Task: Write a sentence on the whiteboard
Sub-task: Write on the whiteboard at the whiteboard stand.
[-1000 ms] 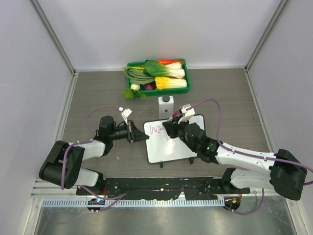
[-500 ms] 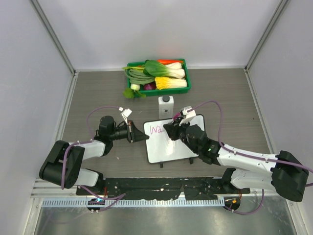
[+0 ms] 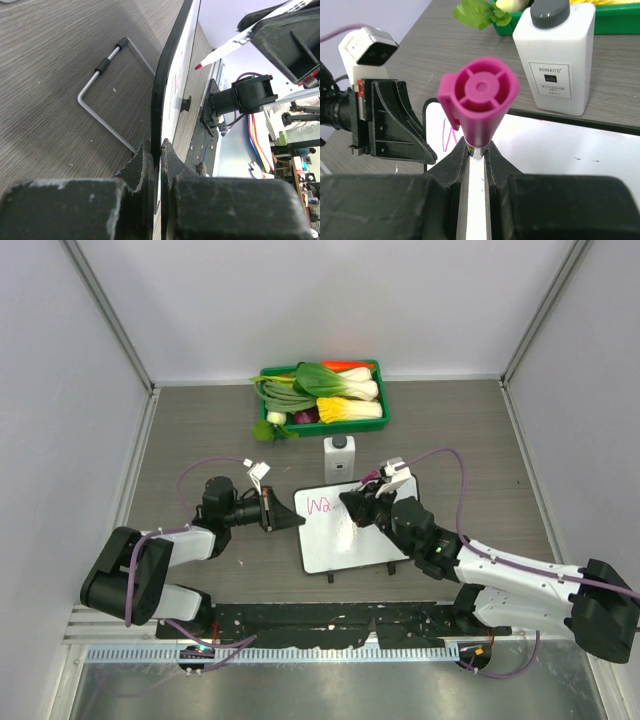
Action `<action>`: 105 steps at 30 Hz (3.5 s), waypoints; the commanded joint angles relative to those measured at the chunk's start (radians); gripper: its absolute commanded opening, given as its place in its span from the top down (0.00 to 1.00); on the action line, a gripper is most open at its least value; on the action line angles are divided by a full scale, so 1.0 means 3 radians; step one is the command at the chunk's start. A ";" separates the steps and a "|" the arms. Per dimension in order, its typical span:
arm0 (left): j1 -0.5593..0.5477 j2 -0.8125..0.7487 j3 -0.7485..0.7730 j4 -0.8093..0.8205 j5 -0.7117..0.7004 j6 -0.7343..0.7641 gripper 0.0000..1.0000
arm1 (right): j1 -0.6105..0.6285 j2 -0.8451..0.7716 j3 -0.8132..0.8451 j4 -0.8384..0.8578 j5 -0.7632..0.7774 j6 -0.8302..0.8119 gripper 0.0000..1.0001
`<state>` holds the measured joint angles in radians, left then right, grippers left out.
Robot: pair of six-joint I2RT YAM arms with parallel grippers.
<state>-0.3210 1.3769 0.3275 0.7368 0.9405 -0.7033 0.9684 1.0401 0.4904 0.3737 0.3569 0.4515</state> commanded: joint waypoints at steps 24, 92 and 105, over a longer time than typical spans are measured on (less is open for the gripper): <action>-0.0050 0.0017 0.0079 -0.0007 -0.0077 0.0156 1.00 | -0.0007 0.0184 0.0247 0.0043 0.0334 -0.0211 0.99; -0.0065 0.0038 0.0089 -0.0007 -0.0067 0.0156 1.00 | -0.0007 -0.0031 0.0032 -0.0105 0.0447 -0.0140 0.99; -0.0065 0.0038 0.0095 -0.0007 -0.0057 0.0156 1.00 | -0.0007 -0.0164 0.0155 0.0018 0.0344 -0.0114 0.99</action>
<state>-0.3283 1.3788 0.3378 0.7349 0.9440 -0.7033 0.9684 1.0107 0.5110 0.3431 0.4580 0.4107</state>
